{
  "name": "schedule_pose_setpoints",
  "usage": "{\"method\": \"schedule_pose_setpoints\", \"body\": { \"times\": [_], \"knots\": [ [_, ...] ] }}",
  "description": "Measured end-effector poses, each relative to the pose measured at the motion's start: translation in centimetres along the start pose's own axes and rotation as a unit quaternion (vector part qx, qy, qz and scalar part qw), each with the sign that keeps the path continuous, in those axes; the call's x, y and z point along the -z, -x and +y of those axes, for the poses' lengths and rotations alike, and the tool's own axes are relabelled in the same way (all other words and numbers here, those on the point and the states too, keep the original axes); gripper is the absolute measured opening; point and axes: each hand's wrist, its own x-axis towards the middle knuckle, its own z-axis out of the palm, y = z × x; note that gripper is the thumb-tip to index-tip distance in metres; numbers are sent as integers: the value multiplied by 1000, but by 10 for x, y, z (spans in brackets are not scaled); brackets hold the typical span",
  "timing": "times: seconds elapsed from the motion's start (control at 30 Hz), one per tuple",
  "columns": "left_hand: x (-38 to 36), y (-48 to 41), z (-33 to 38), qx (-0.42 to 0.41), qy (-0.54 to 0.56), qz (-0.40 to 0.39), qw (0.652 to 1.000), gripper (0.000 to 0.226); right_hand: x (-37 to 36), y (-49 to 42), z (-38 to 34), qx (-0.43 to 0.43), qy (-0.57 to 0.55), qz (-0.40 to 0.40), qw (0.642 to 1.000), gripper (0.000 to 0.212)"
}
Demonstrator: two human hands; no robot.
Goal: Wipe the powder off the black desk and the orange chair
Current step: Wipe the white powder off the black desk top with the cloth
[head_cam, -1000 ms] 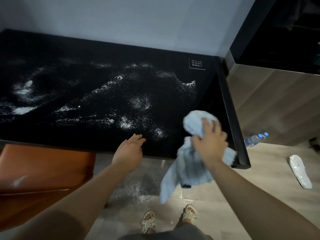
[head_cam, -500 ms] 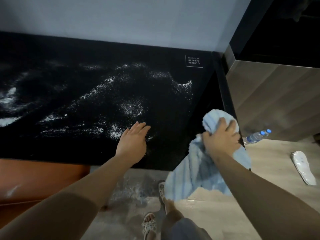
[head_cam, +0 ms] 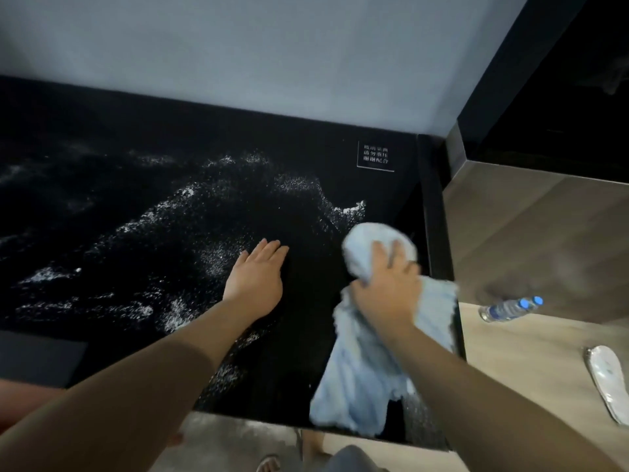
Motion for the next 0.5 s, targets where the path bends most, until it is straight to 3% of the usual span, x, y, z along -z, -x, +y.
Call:
{"method": "schedule_pose_setpoints", "body": {
  "times": [0.07, 0.13, 0.17, 0.23, 0.3, 0.33, 0.4, 0.5],
  "knots": [
    [-1, -8, 4, 13, -7, -7, 1000, 55, -9, 12, -22, 157, -63, -28, 985, 71],
    [1, -14, 3, 29, -5, 0, 1000, 57, -5, 7, -23, 214, -123, -27, 969, 66],
    [2, -15, 2, 36, -1, 6, 999, 56, -1, -5, -14, 190, -128, 7, 973, 64],
    [4, -16, 2, 44, 10, 17, 999, 55, 7, -31, 11, 53, -74, 46, 995, 64],
    [6, -18, 3, 45, 18, 13, 999, 55, 12, -44, 25, -74, -8, 8, 997, 71],
    [6, -21, 4, 44, 21, 10, 999, 55, 11, -42, 19, -69, 10, -5, 998, 74],
    [6, -26, 6, 40, 22, 9, 999, 56, 3, -27, -9, 44, 0, -17, 999, 75],
    [8, -30, 4, 35, 24, -1, 999, 57, -7, -8, -33, 236, -102, -37, 966, 70]
  ]
}}
